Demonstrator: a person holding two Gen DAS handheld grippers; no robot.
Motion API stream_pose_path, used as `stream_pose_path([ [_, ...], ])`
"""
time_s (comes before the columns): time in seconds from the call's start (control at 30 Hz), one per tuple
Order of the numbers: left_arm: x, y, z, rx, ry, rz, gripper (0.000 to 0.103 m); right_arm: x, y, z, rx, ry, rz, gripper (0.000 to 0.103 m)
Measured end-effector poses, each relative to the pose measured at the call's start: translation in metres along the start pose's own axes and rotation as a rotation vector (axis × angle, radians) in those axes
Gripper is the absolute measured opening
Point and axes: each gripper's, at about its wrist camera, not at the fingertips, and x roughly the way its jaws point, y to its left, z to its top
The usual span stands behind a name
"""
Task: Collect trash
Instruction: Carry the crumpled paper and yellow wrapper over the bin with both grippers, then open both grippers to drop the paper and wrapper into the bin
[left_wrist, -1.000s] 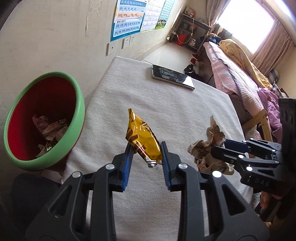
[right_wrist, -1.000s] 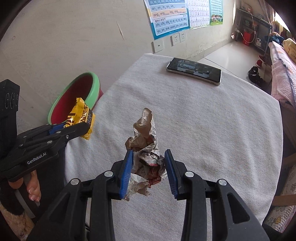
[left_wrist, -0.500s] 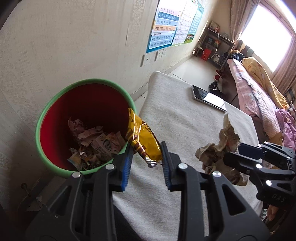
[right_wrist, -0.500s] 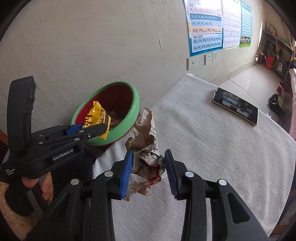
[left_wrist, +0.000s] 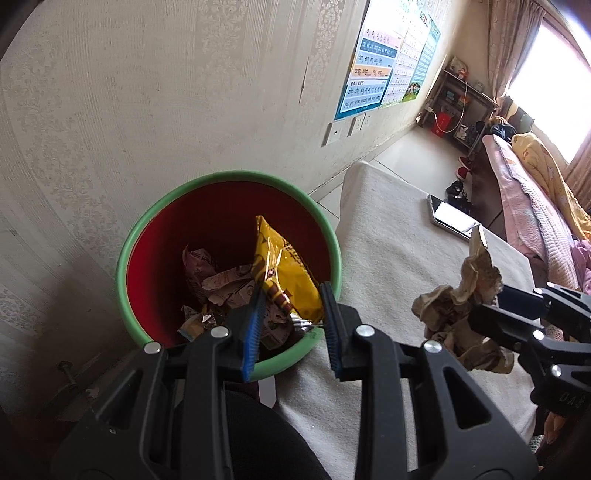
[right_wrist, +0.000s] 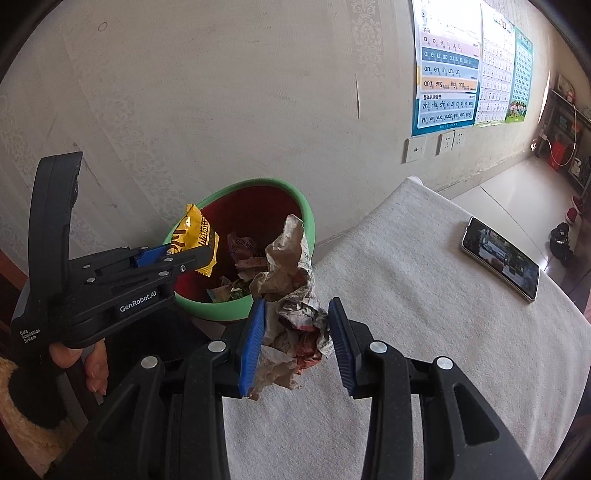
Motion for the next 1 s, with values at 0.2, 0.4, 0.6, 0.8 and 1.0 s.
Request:
stream_pose_path([
  [0.2, 0.002, 0.004, 0.001, -0.002, 0.003, 0.013, 0.029, 0.005, 0.004, 0.002, -0.014, 0.009, 0.001, 0.035],
  [0.4, 0.008, 0.011, 0.003, -0.015, 0.011, 0.031, 0.029, 0.01, 0.006, 0.003, -0.022, 0.016, -0.002, 0.035],
  [0.6, 0.014, 0.02, 0.008, -0.02, 0.017, 0.056, 0.029, 0.026, 0.011, 0.008, -0.04, 0.024, 0.004, 0.035],
  [0.8, 0.021, 0.037, 0.014, -0.073, 0.026, 0.075, 0.029, 0.05, 0.015, 0.023, -0.019, 0.038, 0.05, 0.035],
  [1.0, 0.027, 0.045, 0.02, -0.1, 0.027, 0.092, 0.029, 0.063, 0.025, 0.047, -0.021, 0.025, 0.078, 0.036],
])
